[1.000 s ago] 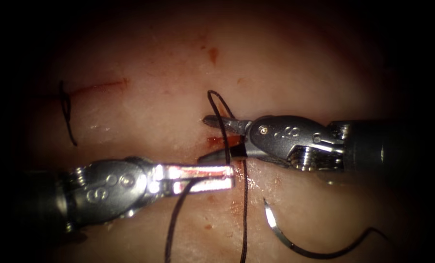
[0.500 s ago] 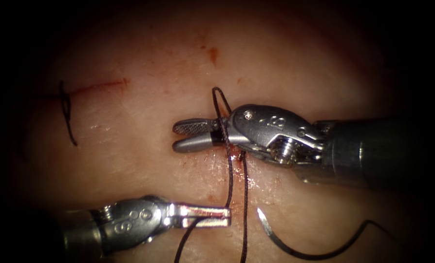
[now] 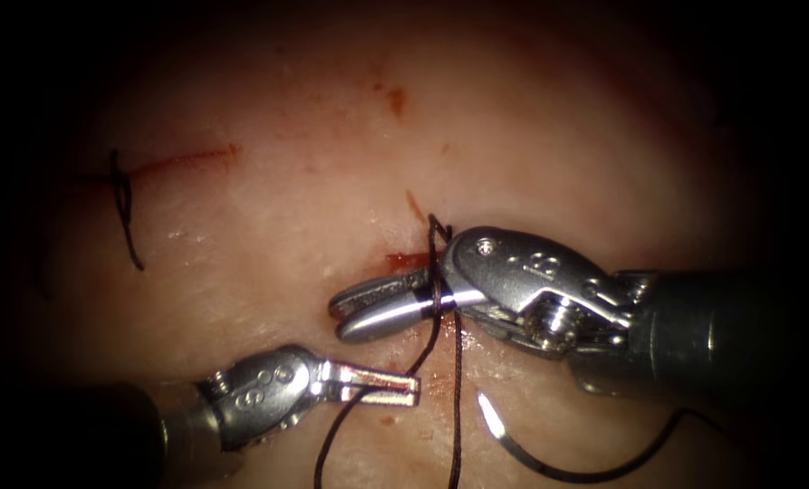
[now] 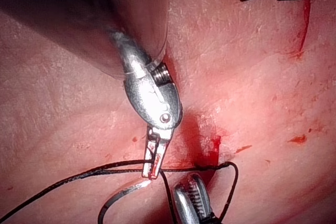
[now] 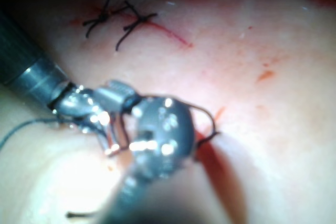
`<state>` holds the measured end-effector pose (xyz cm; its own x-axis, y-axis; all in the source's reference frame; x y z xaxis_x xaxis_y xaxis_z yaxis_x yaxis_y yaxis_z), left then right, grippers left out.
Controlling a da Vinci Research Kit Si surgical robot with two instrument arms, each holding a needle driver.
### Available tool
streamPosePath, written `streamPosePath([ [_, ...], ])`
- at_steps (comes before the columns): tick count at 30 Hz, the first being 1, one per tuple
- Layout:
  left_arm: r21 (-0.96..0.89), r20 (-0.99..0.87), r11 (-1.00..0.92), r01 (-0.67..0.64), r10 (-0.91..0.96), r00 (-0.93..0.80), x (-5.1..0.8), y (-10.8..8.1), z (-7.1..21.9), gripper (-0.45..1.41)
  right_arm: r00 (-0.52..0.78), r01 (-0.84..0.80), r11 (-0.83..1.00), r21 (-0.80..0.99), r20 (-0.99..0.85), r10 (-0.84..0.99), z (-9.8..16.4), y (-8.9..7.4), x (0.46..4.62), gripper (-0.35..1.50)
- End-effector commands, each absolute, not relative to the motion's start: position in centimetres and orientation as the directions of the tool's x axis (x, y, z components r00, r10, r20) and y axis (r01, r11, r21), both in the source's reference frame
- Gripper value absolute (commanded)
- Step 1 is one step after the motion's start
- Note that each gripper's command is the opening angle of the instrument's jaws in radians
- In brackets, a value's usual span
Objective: Wound Closure
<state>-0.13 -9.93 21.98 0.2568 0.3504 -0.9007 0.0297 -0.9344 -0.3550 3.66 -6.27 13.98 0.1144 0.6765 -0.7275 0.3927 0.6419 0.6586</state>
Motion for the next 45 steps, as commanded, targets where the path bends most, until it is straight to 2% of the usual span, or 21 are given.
streamPosePath([
  [1, -0.356, -0.898, -0.934, 0.040, 0.354, 0.260, -0.18, -10.01, 22.01, -0.45, 0.116, 0.419, 0.656, 0.627, -0.754, 0.647, 14.07, -6.32, 3.63, 0.11],
  [4, -0.354, -0.893, -0.933, 0.062, 0.357, 0.273, -0.18, -10.01, 21.98, -0.45, 0.115, 0.472, 0.681, 0.559, -0.805, 0.582, 14.08, -6.32, 3.56, 0.14],
  [6, -0.353, -0.890, -0.932, 0.079, 0.360, 0.280, -0.21, -9.99, 21.98, -0.45, 0.105, 0.563, 0.681, 0.468, -0.858, 0.503, 14.08, -6.34, 3.52, 0.12],
  [16, -0.345, -0.884, -0.931, 0.117, 0.364, 0.294, -0.31, -9.86, 22.14, -0.45, 0.108, 0.781, 0.538, 0.317, -0.917, 0.384, 14.03, -6.53, 3.69, 0.12],
  [21, -0.344, -0.883, -0.929, 0.136, 0.369, 0.291, -0.40, -9.85, 22.13, -0.45, 0.157, 0.878, 0.392, 0.274, -0.939, 0.305, 14.11, -6.88, 3.81, 0.29],
  [27, -0.345, -0.885, -0.927, 0.147, 0.373, 0.278, -0.38, -9.86, 22.13, -0.45, 0.180, 0.926, 0.288, 0.245, -0.955, 0.236, 14.09, -7.06, 3.78, 0.39],
  [29, -0.346, -0.887, -0.927, 0.148, 0.374, 0.269, -0.37, -9.88, 22.12, -0.45, 0.178, 0.942, 0.245, 0.230, -0.960, 0.217, 14.07, -7.09, 3.73, 0.48],
  [32, -0.345, -0.888, -0.927, 0.146, 0.373, 0.268, -0.38, -9.96, 22.08, -0.45, 0.195, 0.954, 0.197, 0.225, -0.968, 0.159, 14.09, -7.06, 3.68, 0.48],
  [34, -0.345, -0.888, -0.927, 0.147, 0.373, 0.268, -0.41, -10.02, 22.03, -0.45, 0.197, 0.959, 0.176, 0.222, -0.969, 0.148, 14.12, -7.02, 3.65, 0.54],
  [35, -0.345, -0.888, -0.927, 0.148, 0.373, 0.269, -0.43, -10.04, 22.00, -0.45, 0.206, 0.958, 0.174, 0.226, -0.970, 0.126, 14.15, -7.00, 3.64, 0.71],
  [37, -0.345, -0.887, -0.926, 0.150, 0.374, 0.270, -0.44, -10.06, 21.98, -0.45, 0.217, 0.960, 0.158, 0.230, -0.971, 0.098, 14.18, -6.98, 3.64, 0.78],
  [45, -0.347, -0.887, -0.926, 0.149, 0.375, 0.269, -0.43, -10.06, 21.96, -0.45, 0.219, 0.971, 0.097, 0.218, -0.976, 0.003, 14.25, -6.97, 3.72, 0.68],
])
